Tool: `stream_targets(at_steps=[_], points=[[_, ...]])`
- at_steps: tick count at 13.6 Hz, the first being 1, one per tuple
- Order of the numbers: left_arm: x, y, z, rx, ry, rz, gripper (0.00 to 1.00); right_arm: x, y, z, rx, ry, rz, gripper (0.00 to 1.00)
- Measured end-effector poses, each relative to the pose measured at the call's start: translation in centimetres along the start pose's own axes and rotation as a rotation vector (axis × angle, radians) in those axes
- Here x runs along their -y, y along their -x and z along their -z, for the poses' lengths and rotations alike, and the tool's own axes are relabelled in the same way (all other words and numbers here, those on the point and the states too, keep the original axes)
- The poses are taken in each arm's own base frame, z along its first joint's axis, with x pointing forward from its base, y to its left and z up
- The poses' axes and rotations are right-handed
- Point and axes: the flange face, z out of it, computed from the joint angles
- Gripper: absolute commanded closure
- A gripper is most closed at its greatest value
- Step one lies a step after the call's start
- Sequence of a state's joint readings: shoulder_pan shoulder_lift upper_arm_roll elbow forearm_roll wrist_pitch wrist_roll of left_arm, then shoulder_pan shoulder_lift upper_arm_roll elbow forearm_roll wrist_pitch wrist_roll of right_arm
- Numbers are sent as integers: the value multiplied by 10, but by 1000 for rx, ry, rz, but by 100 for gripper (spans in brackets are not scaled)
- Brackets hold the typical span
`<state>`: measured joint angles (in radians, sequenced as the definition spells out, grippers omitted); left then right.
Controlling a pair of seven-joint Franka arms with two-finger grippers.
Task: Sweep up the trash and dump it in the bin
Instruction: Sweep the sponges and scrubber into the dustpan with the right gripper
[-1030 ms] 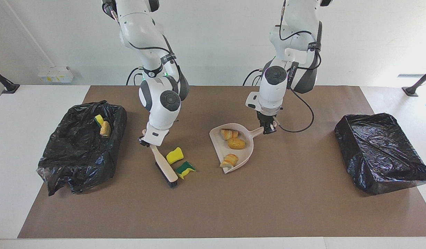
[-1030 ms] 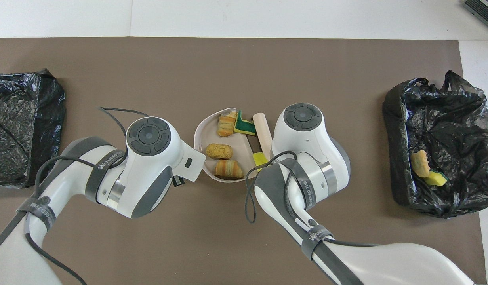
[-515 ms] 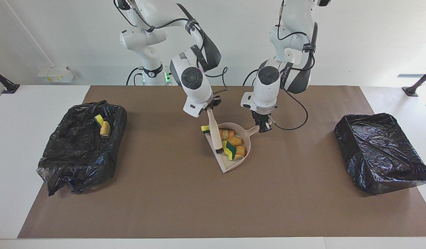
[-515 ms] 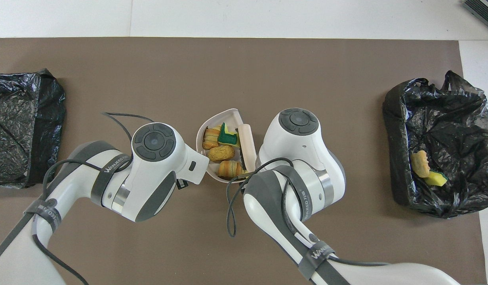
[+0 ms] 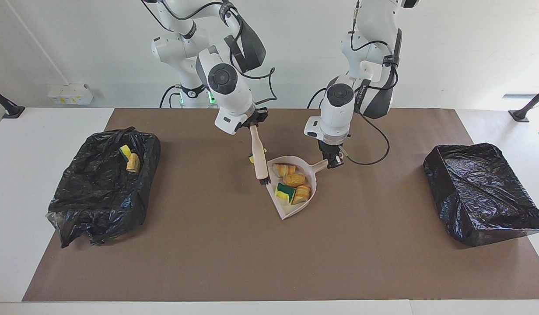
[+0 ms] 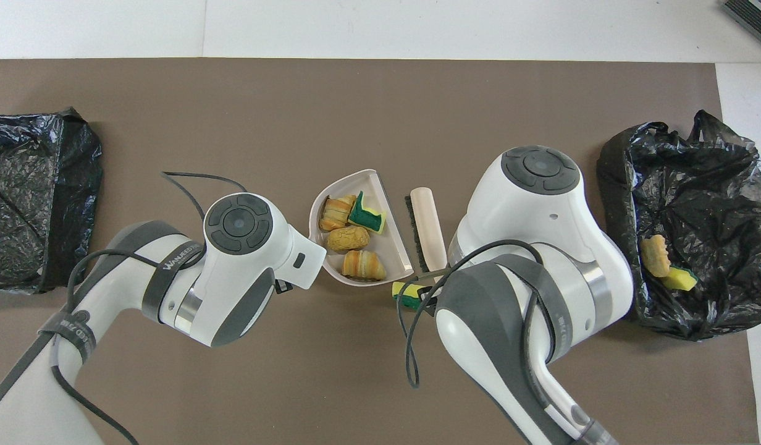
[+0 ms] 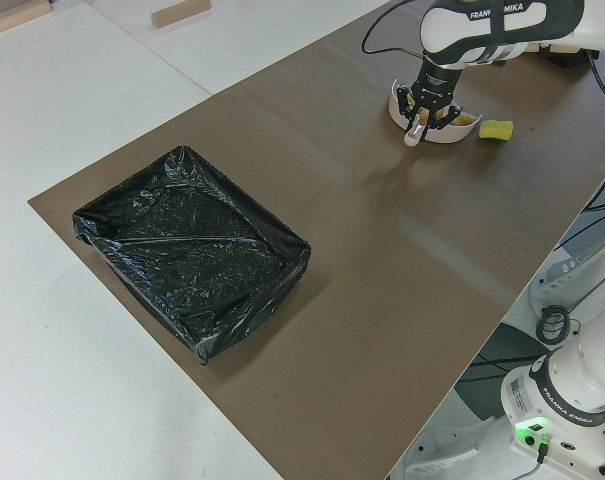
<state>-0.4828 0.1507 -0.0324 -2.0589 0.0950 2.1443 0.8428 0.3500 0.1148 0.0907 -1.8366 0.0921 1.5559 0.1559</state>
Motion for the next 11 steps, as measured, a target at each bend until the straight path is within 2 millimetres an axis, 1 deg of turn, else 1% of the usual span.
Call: stream_targets(at_steps=[2, 3, 4, 5, 6, 8, 9, 10, 11], points=[[4, 4, 0, 22, -20, -51, 100, -32, 3, -18, 26, 6, -15, 100], [8, 9, 2, 27, -27, -66, 100, -45, 7, -29, 31, -1, -27, 100], [14, 19, 5, 30, -32, -80, 100, -53, 11, -41, 35, -4, -41, 100], [21, 30, 10, 37, -32, -92, 100, -55, 16, -53, 35, -3, -48, 100], [25, 44, 17, 48, -23, -100, 100, -53, 22, -62, 35, 1, -52, 100], [24, 65, 33, 68, 0, -111, 100, -44, 35, -75, 43, 6, -58, 100], [19, 71, 39, 76, 6, -118, 100, -36, 44, -80, 48, -5, -64, 100], [11, 76, 41, 87, 7, -126, 100, -27, 53, -85, 56, -23, -79, 100], [0, 81, 38, 98, 12, -134, 100, -19, 62, -90, 64, -39, -101, 100]])
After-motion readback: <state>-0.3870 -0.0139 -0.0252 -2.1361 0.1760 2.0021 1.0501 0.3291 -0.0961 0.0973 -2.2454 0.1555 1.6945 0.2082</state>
